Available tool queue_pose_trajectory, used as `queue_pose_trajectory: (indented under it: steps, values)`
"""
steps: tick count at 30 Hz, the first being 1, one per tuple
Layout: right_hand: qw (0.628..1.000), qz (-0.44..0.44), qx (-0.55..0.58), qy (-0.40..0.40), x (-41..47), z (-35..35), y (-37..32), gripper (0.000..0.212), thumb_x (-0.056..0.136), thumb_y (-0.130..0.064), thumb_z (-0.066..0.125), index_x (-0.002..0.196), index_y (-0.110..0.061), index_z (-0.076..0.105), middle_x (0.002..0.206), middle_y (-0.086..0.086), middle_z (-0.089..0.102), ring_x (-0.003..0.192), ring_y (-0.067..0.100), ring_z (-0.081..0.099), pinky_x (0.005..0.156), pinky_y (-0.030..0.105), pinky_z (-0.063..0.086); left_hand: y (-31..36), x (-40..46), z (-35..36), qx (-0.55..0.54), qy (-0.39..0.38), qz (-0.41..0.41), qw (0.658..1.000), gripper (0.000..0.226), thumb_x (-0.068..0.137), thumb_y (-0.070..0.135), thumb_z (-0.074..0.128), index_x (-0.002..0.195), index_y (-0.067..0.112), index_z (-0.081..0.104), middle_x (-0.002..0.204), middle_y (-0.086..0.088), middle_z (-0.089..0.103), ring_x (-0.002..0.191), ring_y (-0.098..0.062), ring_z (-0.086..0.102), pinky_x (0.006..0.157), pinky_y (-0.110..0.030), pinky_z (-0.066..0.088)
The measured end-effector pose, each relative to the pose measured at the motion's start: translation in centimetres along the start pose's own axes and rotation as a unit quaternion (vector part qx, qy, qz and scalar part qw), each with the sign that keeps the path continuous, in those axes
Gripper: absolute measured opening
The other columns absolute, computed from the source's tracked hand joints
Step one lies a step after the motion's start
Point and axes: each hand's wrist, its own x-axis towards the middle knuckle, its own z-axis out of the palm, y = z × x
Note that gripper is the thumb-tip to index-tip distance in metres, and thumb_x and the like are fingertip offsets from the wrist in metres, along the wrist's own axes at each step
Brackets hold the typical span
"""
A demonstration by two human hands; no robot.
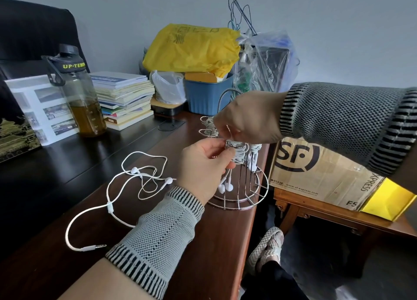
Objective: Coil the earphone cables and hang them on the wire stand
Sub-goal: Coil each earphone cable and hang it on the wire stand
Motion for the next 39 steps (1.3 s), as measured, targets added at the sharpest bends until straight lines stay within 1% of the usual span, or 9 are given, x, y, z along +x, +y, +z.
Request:
queue_pose_trajectory:
  steps: [4, 8, 18, 22, 25, 29, 32, 36, 39]
  values:
    - [0.999, -0.009, 0.033, 0.027, -0.3, 0.1, 0.1, 0.013, 0.094, -0.023, 0.051, 0.083, -0.031, 0.053, 0.062, -0.014, 0.035, 0.050, 0.000, 0.029, 0.045, 0.015, 0.033, -0.7, 0.0, 0.1, 0.089, 0.052, 0.071, 0.992, 0.020, 0.083, 0.012, 0.075, 0.080, 0.023, 0.058, 0.078, 0.001, 0.072, 0.062, -0.009, 0.071, 0.061, -0.028, 0.058]
    - [0.993, -0.051, 0.103, 0.005, -0.4, 0.1, 0.9, 0.009, 0.093, -0.019, 0.050, 0.096, -0.023, 0.057, 0.071, -0.015, 0.044, 0.062, 0.000, 0.039, 0.068, 0.020, 0.035, -0.9, -0.1, 0.1, 0.106, 0.040, 0.100, 0.988, 0.021, 0.087, 0.010, 0.070, 0.078, 0.021, 0.055, 0.072, 0.003, 0.069, 0.060, -0.002, 0.069, 0.058, -0.016, 0.052]
    - [0.993, -0.051, 0.104, -0.004, -0.2, 0.4, 1.0, 0.008, 0.093, -0.017, 0.049, 0.093, -0.024, 0.054, 0.073, -0.016, 0.044, 0.063, -0.003, 0.038, 0.070, 0.019, 0.033, -0.9, -0.1, 0.2, 0.120, 0.047, 0.112, 0.985, 0.024, 0.086, 0.008, 0.070, 0.074, 0.023, 0.056, 0.064, 0.007, 0.068, 0.061, -0.005, 0.069, 0.060, -0.017, 0.053]
    - [0.994, -0.053, 0.098, 0.007, -0.3, 0.2, 0.9, 0.009, 0.093, -0.016, 0.048, 0.091, -0.024, 0.053, 0.074, -0.014, 0.048, 0.067, 0.002, 0.045, 0.061, 0.019, 0.036, -1.1, 0.1, 0.3, 0.139, 0.047, 0.114, 0.983, 0.026, 0.086, 0.011, 0.071, 0.071, 0.026, 0.056, 0.069, 0.003, 0.070, 0.064, -0.011, 0.070, 0.068, -0.035, 0.059]
    - [0.986, -0.040, 0.114, 0.118, -1.2, 1.2, 0.8, 0.016, 0.090, -0.015, 0.048, 0.099, -0.019, 0.060, 0.089, -0.002, 0.064, 0.085, 0.019, 0.058, 0.076, 0.035, 0.050, -1.3, 0.2, 0.3, 0.152, 0.049, 0.123, 0.979, 0.025, 0.086, 0.015, 0.070, 0.071, 0.030, 0.056, 0.073, 0.005, 0.070, 0.065, -0.016, 0.070, 0.069, -0.040, 0.059]
    - [0.867, 0.085, 0.233, 0.431, -4.5, 4.5, 0.1, 0.015, 0.082, -0.017, 0.051, 0.086, -0.010, 0.064, 0.081, 0.006, 0.061, 0.072, 0.024, 0.057, 0.063, 0.036, 0.051, -0.9, -0.2, 0.3, 0.158, 0.035, 0.125, 0.979, 0.023, 0.089, 0.015, 0.066, 0.074, 0.029, 0.056, 0.077, 0.004, 0.069, 0.056, -0.012, 0.069, 0.053, -0.029, 0.056]
    - [0.819, 0.209, 0.295, 0.446, -6.4, 8.0, -1.7, 0.013, 0.083, -0.025, 0.059, 0.080, -0.014, 0.066, 0.074, -0.001, 0.060, 0.062, 0.013, 0.053, 0.057, 0.031, 0.050, -1.0, -0.3, 0.5, 0.171, 0.038, 0.132, 0.976, 0.017, 0.089, 0.016, 0.065, 0.076, 0.024, 0.058, 0.079, 0.002, 0.069, 0.061, -0.014, 0.070, 0.059, -0.041, 0.058]
    - [0.740, 0.297, 0.429, 0.426, -5.6, 10.3, -4.4, 0.003, 0.082, -0.017, 0.072, 0.084, -0.019, 0.074, 0.074, -0.007, 0.064, 0.062, 0.000, 0.054, 0.064, 0.013, 0.045, -1.5, -0.1, 0.4, 0.171, 0.056, 0.135, 0.974, 0.014, 0.087, 0.016, 0.067, 0.079, 0.024, 0.058, 0.075, 0.004, 0.070, 0.071, -0.019, 0.071, 0.072, -0.045, 0.058]
    - [0.684, 0.327, 0.491, 0.429, -4.5, 11.0, -5.6, 0.008, 0.081, -0.017, 0.072, 0.087, -0.020, 0.073, 0.072, -0.014, 0.059, 0.062, -0.004, 0.052, 0.068, 0.018, 0.046, -1.3, -0.2, 0.5, 0.185, 0.066, 0.142, 0.970, 0.017, 0.087, 0.015, 0.067, 0.075, 0.023, 0.058, 0.074, 0.005, 0.070, 0.071, -0.016, 0.069, 0.073, -0.042, 0.057]
